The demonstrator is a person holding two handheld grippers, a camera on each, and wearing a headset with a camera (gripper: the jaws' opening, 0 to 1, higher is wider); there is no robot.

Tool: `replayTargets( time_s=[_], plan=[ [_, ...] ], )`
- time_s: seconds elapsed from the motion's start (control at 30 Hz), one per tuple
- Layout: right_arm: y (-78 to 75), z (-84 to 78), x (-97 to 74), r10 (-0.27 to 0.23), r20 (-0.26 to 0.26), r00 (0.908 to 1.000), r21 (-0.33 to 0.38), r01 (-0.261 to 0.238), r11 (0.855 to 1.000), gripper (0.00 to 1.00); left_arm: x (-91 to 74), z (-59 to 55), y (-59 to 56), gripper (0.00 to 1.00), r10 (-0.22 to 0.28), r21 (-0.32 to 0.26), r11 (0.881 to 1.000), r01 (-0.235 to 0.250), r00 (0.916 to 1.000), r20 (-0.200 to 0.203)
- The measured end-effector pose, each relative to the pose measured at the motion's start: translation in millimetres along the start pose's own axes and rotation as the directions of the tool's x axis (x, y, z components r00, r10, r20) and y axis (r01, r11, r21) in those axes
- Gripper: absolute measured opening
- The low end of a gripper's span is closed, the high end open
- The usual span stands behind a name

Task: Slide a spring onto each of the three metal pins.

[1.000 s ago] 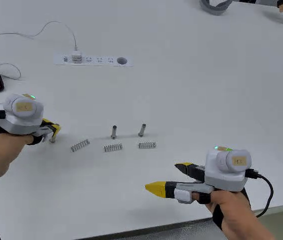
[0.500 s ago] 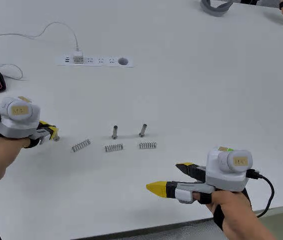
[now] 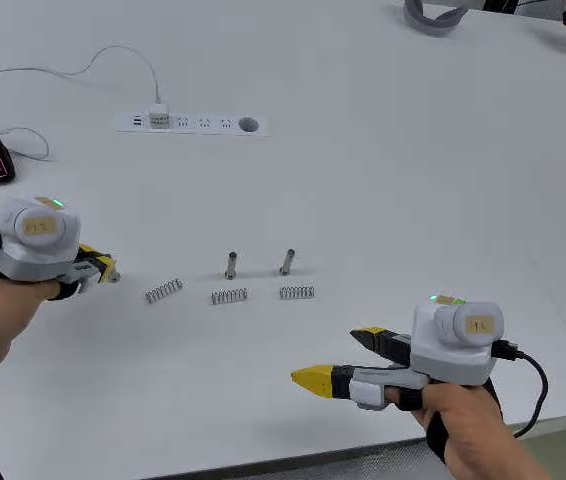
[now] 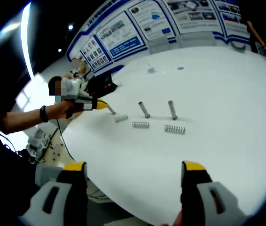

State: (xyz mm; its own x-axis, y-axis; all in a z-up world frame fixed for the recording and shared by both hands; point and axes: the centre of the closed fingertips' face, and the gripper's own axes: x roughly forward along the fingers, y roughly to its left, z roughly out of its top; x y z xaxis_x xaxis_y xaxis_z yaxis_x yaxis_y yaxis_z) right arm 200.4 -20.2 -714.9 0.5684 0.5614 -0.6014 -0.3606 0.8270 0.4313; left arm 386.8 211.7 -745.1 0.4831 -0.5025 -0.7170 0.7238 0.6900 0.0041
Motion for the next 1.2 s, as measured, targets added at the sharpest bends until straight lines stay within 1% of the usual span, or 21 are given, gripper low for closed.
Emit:
replayTargets(
  time_s=[0.03,0.1,0.17,0.4,0.47,0.67,0.83,0.93,1.0,1.2],
  plan=[
    [0.1,0.3,-0.1,0.0,0.001,1.0,0.0,0.0,1.0,0.84,0.1,0.0,0.1,0.08,0.0,0.001,1.0,0.0,1.0,0.001],
    [0.0,0.9,-0.3,0.0,0.003,1.0,0.001,0.0,1.0,0.84,0.9,-0.2,-0.1,0.08,-0.012,-0.034,0.999,0.012,0.9999,0.005],
    [-0.4,0.9,-0.4,0.0,0.003,1.0,0.001,0.0,1.0,0.84,1.7,-0.2,1.3,0.08,-0.01,-0.035,0.999,0.011,0.9999,0.01],
    [1.7,2.0,-1.0,0.01,0.006,0.9999,0.001,-0.01,1.0,0.83,5.3,-2.9,0.3,0.09,-0.011,-0.048,0.999,0.011,0.9999,0.002],
    [1.6,2.1,-1.1,0.009,0.006,0.9999,0.002,-0.009,1.0,0.83,6.5,-2.3,0.4,0.09,-0.01,-0.055,0.998,0.011,0.9999,0.013],
    [1.0,-0.7,0.0,0.005,-0.009,1.0,-0.006,-0.005,1.0,0.83,11.6,-5.2,1.1,0.1,-0.014,-0.083,0.996,0.015,0.9997,0.018],
    [3.0,-0.5,1.5,0.008,-0.012,0.9999,-0.014,-0.008,1.0,0.83,13.3,-5.3,2.8,0.08,-0.016,-0.07,0.997,0.017,0.9996,0.024],
    [3.8,-1.0,1.1,0.007,-0.015,0.9999,-0.017,-0.008,1.0,0.83,13.8,-4.4,2.6,0.08,-0.014,-0.045,0.999,0.015,0.9996,0.023],
    [2.8,-1.8,0.7,0.005,-0.016,0.9999,-0.018,-0.005,1.0,0.83,14.4,-3.6,1.3,0.08,-0.014,-0.03,0.999,0.015,0.9997,0.021],
    [-0.3,-2.2,-1.9,-0.004,-0.01,0.9999,-0.01,0.004,1.0,0.83,16.8,1.8,-2.4,0.08,-0.018,-0.022,1.0,0.018,0.9995,0.027]
  ],
)
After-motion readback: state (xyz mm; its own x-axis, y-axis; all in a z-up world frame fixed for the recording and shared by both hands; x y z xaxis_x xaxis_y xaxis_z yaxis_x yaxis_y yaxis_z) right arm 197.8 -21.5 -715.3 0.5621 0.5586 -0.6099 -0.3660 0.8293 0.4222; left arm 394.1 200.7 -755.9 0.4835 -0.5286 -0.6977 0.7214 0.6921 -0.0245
